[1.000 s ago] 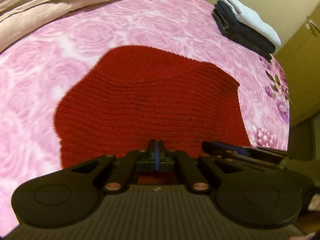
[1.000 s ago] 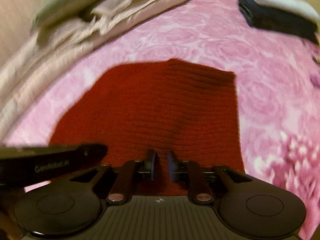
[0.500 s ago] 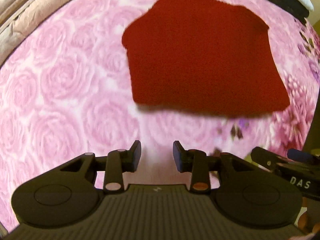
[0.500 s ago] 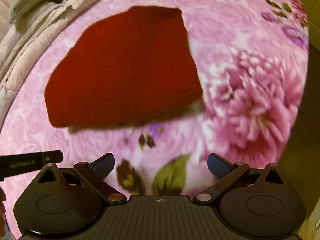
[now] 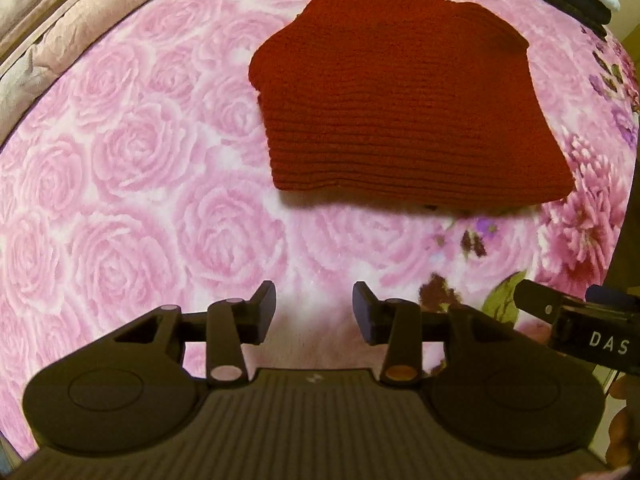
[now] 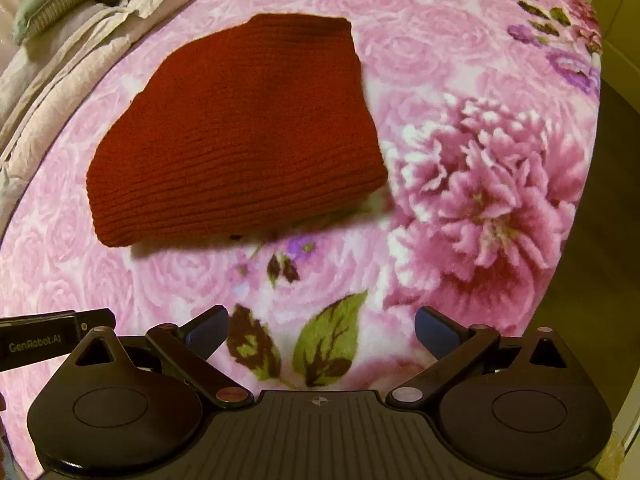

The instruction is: Fold clothes

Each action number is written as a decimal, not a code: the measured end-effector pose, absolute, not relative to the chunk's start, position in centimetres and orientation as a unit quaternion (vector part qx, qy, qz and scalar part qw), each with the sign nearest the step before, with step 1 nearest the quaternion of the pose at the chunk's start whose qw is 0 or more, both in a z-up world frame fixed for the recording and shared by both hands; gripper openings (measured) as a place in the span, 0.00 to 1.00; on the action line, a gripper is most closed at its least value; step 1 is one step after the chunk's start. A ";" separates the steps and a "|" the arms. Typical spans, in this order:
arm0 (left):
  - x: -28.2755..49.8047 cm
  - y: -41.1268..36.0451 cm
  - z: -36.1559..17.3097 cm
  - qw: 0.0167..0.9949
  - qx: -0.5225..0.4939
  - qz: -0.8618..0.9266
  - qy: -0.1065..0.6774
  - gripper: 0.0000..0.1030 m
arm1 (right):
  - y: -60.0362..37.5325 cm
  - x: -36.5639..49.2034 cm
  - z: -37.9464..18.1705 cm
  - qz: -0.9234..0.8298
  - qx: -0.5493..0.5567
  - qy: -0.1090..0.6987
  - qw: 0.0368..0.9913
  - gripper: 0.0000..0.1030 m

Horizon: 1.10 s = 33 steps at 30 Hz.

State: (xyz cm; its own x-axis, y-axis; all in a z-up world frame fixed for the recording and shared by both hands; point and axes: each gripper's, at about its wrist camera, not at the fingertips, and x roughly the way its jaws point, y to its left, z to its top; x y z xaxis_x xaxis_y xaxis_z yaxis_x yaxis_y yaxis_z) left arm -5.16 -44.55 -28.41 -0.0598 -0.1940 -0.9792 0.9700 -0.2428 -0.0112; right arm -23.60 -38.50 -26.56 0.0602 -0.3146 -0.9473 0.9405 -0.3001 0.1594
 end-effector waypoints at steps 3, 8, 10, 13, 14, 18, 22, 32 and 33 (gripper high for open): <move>-5.2 -44.6 -29.1 0.473 0.498 -0.609 0.396 0.37 | -38.5 -23.8 -27.1 -0.612 0.523 0.306 0.508 0.99; -4.4 -45.4 -29.6 0.463 0.461 -0.629 0.423 0.37 | -38.6 -25.0 -27.9 -0.606 0.532 0.306 0.507 0.99; -2.8 -46.1 -28.9 0.458 0.411 -0.659 0.433 0.37 | -38.7 -26.4 -27.8 -0.603 0.536 0.288 0.515 0.99; 0.3 -47.7 -27.8 0.457 0.333 -0.692 0.450 0.37 | -39.0 -29.4 -27.4 -0.603 0.549 0.237 0.528 0.99; 1.5 -48.5 -27.7 0.458 0.308 -0.693 0.463 0.39 | -39.2 -30.7 -27.2 -0.602 0.557 0.213 0.531 0.99; 4.9 -52.1 -28.5 0.443 0.239 -0.688 0.523 0.44 | -40.6 -35.2 -27.2 -0.594 0.589 0.118 0.535 0.99; 5.8 -55.2 -31.4 0.416 0.196 -0.675 0.576 0.51 | -43.5 -37.3 -28.6 -0.586 0.605 0.079 0.533 0.99; 5.8 -59.4 -38.5 0.384 0.129 -0.633 0.660 0.55 | -48.9 -38.9 -33.5 -0.541 0.636 0.036 0.549 0.99; 5.9 -59.7 -39.0 0.381 0.125 -0.630 0.665 0.57 | -49.3 -39.0 -33.9 -0.533 0.641 0.033 0.551 0.99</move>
State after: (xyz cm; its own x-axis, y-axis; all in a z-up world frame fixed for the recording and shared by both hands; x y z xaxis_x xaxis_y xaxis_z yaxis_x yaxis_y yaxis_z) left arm 5.87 -59.66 -38.99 -0.6785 -0.3141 -0.6641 0.6465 0.1740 -0.7428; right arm -38.96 -49.31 -33.93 0.4293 -0.5463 -0.7192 0.6297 -0.3898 0.6719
